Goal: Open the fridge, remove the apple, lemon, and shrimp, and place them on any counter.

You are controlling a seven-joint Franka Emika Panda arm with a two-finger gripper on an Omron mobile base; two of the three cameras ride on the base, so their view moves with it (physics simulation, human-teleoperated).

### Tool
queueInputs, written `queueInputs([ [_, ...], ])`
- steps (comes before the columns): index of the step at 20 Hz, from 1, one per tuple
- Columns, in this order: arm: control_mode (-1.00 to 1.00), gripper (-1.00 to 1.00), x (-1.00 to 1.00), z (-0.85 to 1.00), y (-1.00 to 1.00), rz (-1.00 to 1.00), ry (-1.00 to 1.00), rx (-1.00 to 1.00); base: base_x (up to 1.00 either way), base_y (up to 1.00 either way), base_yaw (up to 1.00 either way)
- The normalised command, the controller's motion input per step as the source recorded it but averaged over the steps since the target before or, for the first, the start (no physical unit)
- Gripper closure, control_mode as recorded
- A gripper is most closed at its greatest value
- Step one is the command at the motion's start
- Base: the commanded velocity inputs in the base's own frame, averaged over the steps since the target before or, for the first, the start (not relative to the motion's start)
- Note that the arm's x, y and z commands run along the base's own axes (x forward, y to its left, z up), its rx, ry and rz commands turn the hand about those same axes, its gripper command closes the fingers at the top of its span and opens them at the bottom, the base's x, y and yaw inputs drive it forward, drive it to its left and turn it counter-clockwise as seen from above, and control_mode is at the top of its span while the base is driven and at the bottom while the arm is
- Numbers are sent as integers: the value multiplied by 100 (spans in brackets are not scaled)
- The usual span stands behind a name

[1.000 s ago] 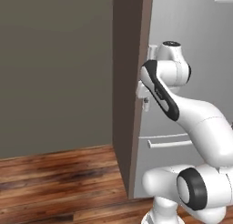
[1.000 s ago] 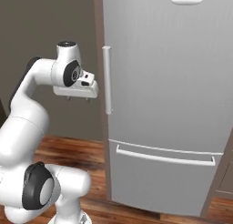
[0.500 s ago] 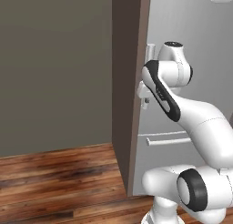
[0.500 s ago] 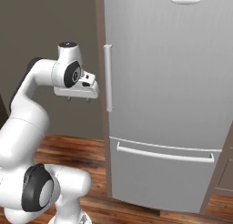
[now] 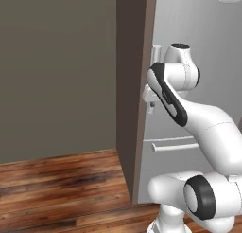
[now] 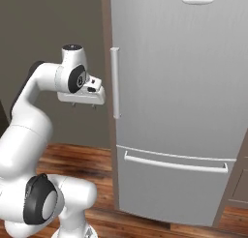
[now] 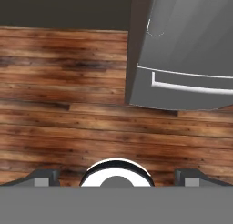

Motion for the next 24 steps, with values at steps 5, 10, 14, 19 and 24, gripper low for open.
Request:
queueInputs([
  [5,100,-100,0,0,0,0,0,0,-20,0,0],
  [10,-100,-100,-1,5,-2,0,-63,2,0,0,0],
  [14,-100,-100,0,4,-6,0,-47,6,0,0,0],
  [19,-100,-100,3,4,0,0,-16,5,0,0,0],
  [24,-100,-100,9,2,0,0,-9,9,0,0,0],
])
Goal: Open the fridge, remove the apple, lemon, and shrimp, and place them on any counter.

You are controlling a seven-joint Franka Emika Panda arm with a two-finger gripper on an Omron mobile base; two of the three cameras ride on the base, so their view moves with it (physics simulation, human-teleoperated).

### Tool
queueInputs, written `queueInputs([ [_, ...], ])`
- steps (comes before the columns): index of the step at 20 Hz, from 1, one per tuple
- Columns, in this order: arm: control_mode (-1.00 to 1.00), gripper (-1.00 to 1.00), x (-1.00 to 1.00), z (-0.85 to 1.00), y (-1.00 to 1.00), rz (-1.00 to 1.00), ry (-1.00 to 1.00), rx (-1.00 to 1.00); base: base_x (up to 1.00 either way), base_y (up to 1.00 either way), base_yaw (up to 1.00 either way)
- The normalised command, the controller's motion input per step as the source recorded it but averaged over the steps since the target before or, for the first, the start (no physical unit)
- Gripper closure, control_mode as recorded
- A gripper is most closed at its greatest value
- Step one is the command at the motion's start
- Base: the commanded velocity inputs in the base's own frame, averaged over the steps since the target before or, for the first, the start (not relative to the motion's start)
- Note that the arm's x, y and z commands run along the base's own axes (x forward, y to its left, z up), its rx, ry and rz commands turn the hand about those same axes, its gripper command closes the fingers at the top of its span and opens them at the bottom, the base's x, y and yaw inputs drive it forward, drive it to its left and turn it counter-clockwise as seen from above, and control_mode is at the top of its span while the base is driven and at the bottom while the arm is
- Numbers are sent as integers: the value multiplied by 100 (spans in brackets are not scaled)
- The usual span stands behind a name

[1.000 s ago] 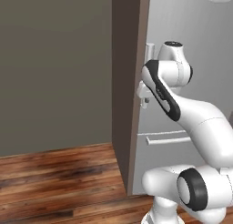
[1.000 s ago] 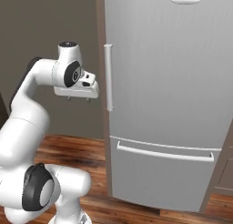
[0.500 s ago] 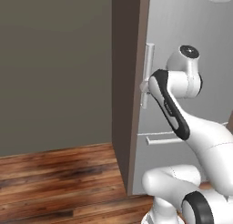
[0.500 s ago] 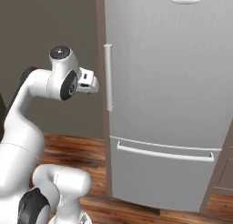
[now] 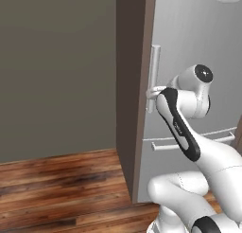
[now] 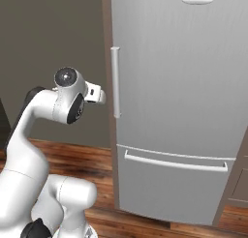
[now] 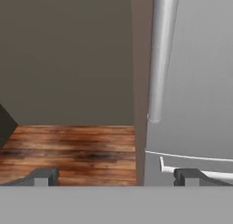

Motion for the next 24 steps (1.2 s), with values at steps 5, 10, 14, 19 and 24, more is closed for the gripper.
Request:
queueInputs([
  [5,-100,-100,1,15,0,0,-2,2,0,0,0],
  [10,-100,-100,0,11,0,0,0,0,0,0,0],
  [14,-100,-100,0,0,-1,-2,2,0,0,0,0],
  [19,-100,-100,3,17,-7,-3,3,0,0,0,0],
  [24,-100,-100,5,26,-11,-1,0,0,0,0,0],
])
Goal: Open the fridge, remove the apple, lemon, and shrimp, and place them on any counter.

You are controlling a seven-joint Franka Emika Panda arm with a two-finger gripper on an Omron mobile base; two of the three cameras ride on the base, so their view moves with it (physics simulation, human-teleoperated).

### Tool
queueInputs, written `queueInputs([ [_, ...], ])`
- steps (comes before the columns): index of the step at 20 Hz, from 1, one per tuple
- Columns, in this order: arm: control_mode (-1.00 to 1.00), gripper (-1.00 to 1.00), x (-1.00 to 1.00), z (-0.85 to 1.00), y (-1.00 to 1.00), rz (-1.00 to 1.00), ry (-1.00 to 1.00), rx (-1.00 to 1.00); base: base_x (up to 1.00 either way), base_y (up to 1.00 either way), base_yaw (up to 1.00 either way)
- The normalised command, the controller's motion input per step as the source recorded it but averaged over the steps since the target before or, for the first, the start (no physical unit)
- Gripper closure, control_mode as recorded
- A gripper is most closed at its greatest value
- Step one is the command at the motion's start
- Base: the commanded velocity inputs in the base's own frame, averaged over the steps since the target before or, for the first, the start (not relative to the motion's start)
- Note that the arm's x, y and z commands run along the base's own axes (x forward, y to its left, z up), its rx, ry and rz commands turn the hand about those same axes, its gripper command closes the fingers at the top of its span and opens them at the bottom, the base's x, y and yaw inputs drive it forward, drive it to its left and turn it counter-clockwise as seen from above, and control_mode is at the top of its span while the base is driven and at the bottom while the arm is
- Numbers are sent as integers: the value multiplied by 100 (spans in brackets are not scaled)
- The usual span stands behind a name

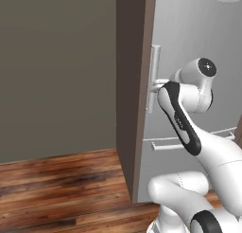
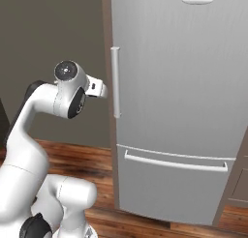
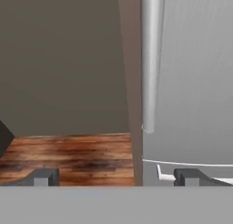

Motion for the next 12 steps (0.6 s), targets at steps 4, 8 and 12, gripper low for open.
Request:
queueInputs([
  [4,-100,-100,7,26,-18,0,0,0,0,0,0],
  [8,-100,-100,16,15,-17,0,0,0,0,0,0],
  [12,-100,-100,21,11,-12,0,0,0,0,0,0],
])
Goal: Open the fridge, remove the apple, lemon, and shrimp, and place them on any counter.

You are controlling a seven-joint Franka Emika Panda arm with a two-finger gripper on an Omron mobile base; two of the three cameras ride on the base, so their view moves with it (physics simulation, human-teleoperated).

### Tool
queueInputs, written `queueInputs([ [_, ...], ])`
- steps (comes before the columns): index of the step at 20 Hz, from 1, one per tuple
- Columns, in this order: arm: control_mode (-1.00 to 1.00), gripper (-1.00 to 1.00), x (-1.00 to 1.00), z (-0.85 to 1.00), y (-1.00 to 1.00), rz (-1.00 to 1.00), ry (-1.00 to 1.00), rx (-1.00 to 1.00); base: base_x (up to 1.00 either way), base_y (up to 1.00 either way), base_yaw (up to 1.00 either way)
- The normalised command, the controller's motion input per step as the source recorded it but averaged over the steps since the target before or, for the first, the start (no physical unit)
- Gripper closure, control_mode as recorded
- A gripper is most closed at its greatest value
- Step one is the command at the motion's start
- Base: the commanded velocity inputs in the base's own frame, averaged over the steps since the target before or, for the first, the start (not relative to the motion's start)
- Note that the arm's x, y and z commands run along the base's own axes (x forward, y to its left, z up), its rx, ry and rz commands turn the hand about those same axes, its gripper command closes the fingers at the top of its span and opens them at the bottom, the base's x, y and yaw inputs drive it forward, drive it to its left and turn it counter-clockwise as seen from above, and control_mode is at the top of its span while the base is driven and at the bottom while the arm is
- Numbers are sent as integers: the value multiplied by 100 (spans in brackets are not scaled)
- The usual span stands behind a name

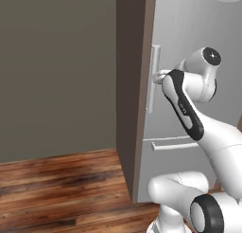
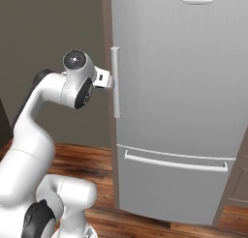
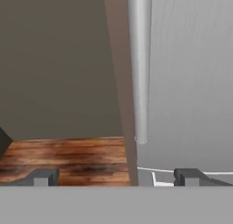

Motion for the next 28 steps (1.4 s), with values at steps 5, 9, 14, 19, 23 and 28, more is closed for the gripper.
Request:
queueInputs([
  [5,-100,-100,34,6,-13,-1,0,0,0,0,0],
  [9,-100,-100,30,2,-10,-2,-1,0,0,0,0],
  [14,-100,-100,42,0,-8,-1,-2,0,0,0,0],
  [19,-100,-100,54,0,-1,0,-6,0,0,0,0],
  [23,-100,-100,54,2,0,-1,-11,0,0,0,0],
  [28,-100,-100,51,11,-1,-4,-5,0,0,0,0],
])
